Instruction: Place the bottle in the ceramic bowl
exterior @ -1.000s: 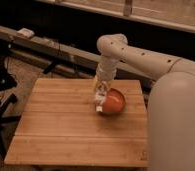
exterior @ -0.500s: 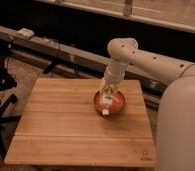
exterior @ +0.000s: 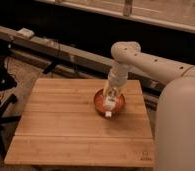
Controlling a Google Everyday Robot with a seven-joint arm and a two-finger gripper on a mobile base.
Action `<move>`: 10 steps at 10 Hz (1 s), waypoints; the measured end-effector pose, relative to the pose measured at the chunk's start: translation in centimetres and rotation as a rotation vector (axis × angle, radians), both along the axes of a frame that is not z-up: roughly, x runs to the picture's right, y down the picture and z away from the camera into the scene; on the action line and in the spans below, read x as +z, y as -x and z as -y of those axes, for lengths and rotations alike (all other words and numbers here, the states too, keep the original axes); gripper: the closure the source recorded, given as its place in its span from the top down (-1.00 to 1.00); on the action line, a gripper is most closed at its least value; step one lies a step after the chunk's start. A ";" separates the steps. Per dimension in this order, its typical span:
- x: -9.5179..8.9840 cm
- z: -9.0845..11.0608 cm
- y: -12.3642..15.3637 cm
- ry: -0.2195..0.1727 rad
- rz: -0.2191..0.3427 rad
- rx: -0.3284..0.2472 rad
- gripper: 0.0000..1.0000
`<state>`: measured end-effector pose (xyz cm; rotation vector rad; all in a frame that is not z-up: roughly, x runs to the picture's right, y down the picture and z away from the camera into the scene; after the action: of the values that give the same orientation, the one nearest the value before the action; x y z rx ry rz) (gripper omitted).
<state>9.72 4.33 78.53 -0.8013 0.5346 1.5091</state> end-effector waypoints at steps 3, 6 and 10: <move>1.4 -0.8 -0.2 0.030 -0.015 0.006 -1.00; 2.6 -1.2 -0.6 0.062 -0.042 0.009 -0.82; 3.0 -1.2 -0.6 0.065 -0.077 0.007 -0.07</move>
<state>10.34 5.52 81.58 -0.7979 0.6414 1.5403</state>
